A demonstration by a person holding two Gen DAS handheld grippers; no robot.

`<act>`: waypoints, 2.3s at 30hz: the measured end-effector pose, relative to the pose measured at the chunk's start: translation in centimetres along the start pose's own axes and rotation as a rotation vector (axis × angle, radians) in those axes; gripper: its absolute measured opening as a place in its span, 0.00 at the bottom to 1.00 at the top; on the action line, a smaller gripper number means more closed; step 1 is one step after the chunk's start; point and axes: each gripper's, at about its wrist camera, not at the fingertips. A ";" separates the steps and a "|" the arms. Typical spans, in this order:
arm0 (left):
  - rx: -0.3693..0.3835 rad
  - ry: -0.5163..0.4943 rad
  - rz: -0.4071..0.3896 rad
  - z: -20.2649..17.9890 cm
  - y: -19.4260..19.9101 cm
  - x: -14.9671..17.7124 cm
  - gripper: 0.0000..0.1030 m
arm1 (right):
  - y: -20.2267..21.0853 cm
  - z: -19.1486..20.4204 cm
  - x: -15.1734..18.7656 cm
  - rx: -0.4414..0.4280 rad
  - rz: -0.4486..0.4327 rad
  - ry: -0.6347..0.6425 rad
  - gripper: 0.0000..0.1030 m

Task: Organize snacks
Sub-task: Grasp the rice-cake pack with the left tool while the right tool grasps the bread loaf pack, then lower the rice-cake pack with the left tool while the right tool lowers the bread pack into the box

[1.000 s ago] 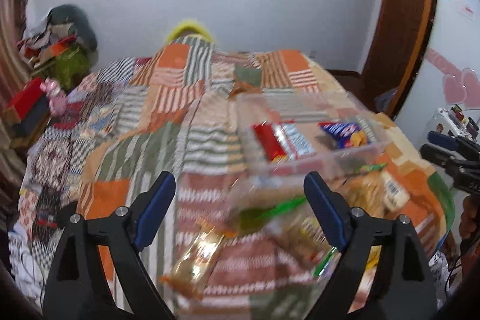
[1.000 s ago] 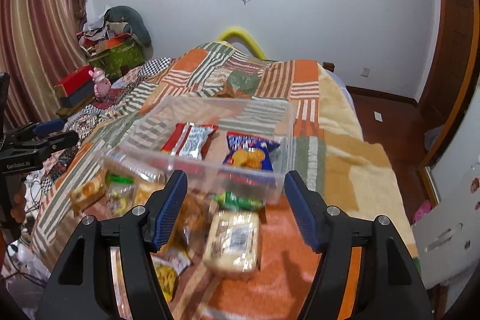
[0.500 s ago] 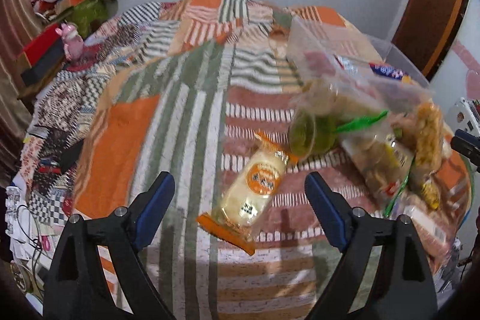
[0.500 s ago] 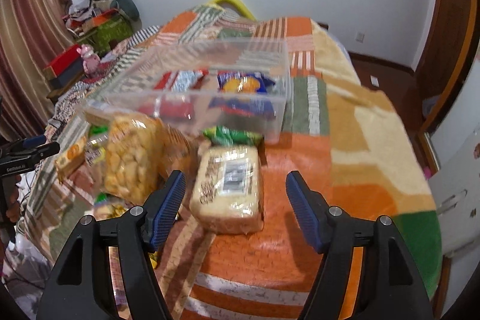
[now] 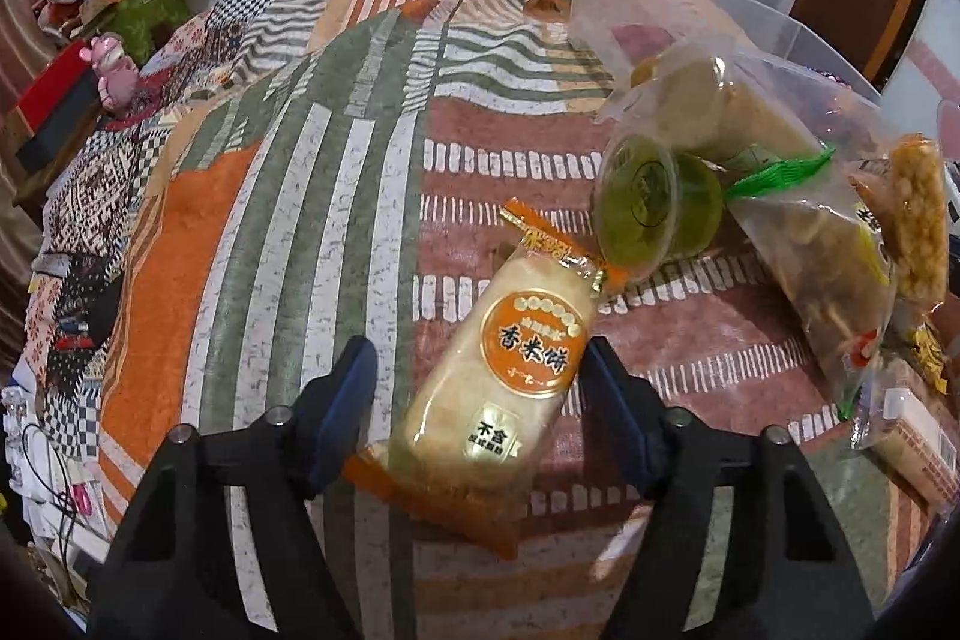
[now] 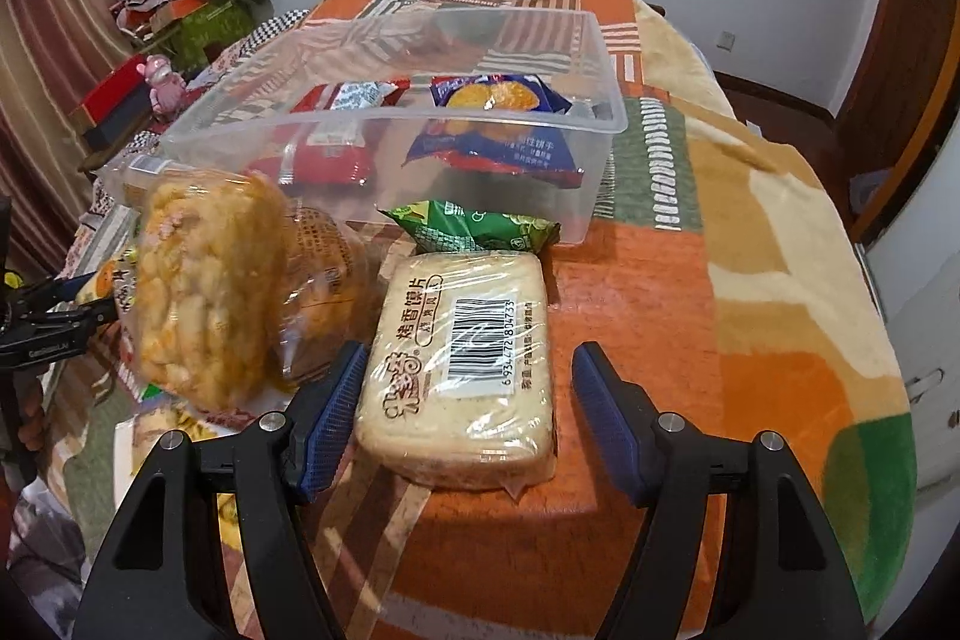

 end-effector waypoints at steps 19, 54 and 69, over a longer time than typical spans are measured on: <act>-0.031 -0.047 -0.095 -2.5 4.6 -0.3 0.33 | 2.5 -1.1 0.2 -0.027 -0.063 -0.029 0.51; 0.132 -0.102 -0.256 -10.4 3.7 -13.8 0.33 | 3.6 0.6 -9.6 -0.094 -0.286 -0.034 0.51; 0.163 -0.077 -0.125 -10.2 -2.9 -16.4 0.33 | -1.6 2.7 -11.1 -0.120 -0.162 0.008 0.52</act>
Point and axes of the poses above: each gripper's, at about its wrist camera, not at the fingertips, and y roughly against the way its jaws point, z to its left, x to its underside, and after that the axes turned 15 degrees about x, right-handed
